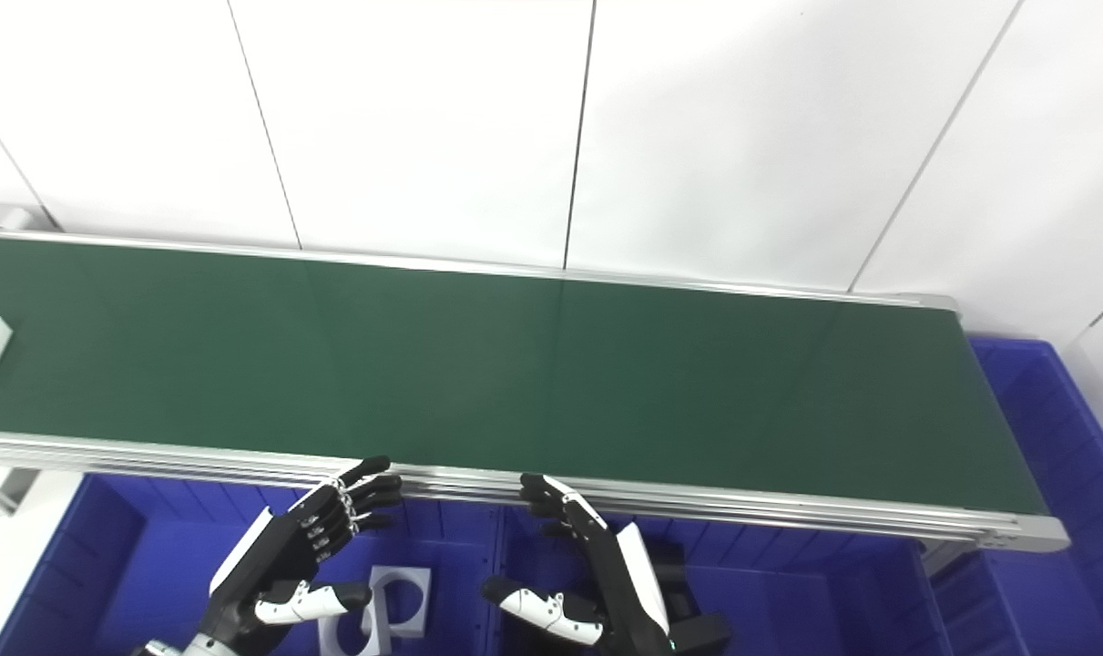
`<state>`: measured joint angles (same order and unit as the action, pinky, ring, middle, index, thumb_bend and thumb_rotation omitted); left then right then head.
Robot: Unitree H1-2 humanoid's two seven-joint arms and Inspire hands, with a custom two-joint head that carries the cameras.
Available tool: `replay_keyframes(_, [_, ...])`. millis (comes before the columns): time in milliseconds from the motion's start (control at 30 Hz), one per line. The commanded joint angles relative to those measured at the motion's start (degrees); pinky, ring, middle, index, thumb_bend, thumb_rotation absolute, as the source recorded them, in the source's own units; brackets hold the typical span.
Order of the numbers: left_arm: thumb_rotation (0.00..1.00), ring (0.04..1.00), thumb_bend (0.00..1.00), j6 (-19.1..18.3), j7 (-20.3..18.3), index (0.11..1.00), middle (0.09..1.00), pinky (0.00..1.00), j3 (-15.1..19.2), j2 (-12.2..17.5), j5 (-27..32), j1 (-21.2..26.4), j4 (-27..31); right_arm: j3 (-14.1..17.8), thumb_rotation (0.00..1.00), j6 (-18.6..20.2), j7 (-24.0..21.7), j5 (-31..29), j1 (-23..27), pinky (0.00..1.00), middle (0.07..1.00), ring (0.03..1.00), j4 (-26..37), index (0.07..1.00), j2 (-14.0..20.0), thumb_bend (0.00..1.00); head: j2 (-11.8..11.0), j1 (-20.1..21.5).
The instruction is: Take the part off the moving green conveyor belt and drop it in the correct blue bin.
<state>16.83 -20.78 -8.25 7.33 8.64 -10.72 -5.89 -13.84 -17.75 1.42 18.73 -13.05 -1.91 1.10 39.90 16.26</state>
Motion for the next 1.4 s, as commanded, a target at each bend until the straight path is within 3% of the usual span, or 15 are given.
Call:
replay_keyframes(0, [0.37, 0.826, 0.92, 1.4, -0.2, 0.872, 0.833, 0.78, 0.3, 0.1, 0.8, 1.0, 0.7, -0.1, 0.47, -2.7, 0.5, -0.5, 0.5, 0.71, 0.796, 0.776, 0.9, 0.82, -0.2, 0.66, 0.1, -0.1])
replay_keyframes(200, [0.36, 0.833, 0.92, 1.2, -0.2, 0.871, 0.841, 0.79, 0.2, 0.0, 0.8, 1.0, 0.5, -0.1, 0.48, -3.4, 0.8, -0.3, 0.6, 0.71, 0.8, 0.779, 0.1, 0.821, -0.1, 0.66, -0.8, -2.1])
replay_keyframes(533, [0.36, 0.799, 0.95, 4.4, 0.6, 0.857, 0.817, 0.76, -0.5, -1.9, -0.8, 1.0, -2.7, 0.7, 0.43, -6.8, 0.6, -2.3, 0.5, 0.72, 0.806, 0.783, -1.9, 0.818, 1.3, 0.62, -5.8, -16.4])
replay_keyframes(767, [0.32, 0.781, 0.95, 6.7, 1.0, 0.823, 0.801, 0.73, -0.6, -3.2, -1.4, 1.0, -4.5, 1.1, 0.39, -8.4, 0.2, -4.1, 0.6, 0.72, 0.792, 0.765, -2.8, 0.818, 2.3, 0.59, -9.2, -22.1])
replay_keyframes(800, [0.32, 0.78, 0.95, 6.9, 1.2, 0.822, 0.801, 0.72, -0.5, -3.4, -1.5, 0.8, -4.4, 1.1, 0.39, -8.7, 0.2, -4.2, 0.7, 0.72, 0.791, 0.764, -3.0, 0.818, 2.4, 0.59, -10.6, -23.9])
replay_keyframes(967, [0.3, 0.764, 0.97, 6.8, 2.0, 0.799, 0.787, 0.71, -0.2, -3.9, -1.4, 0.3, -3.5, 0.5, 0.36, -9.1, 0.6, -5.5, 1.1, 0.71, 0.783, 0.757, -4.3, 0.821, 3.4, 0.58, -13.1, -27.9])
replay_keyframes(1367, [0.25, 0.712, 0.96, 6.8, 4.9, 0.739, 0.73, 0.7, 0.6, -3.7, -4.4, -0.4, 0.8, -0.7, 0.41, -9.1, 1.3, -6.7, 2.4, 0.73, 0.785, 0.765, -7.1, 0.839, 4.6, 0.56, -17.1, -34.6])
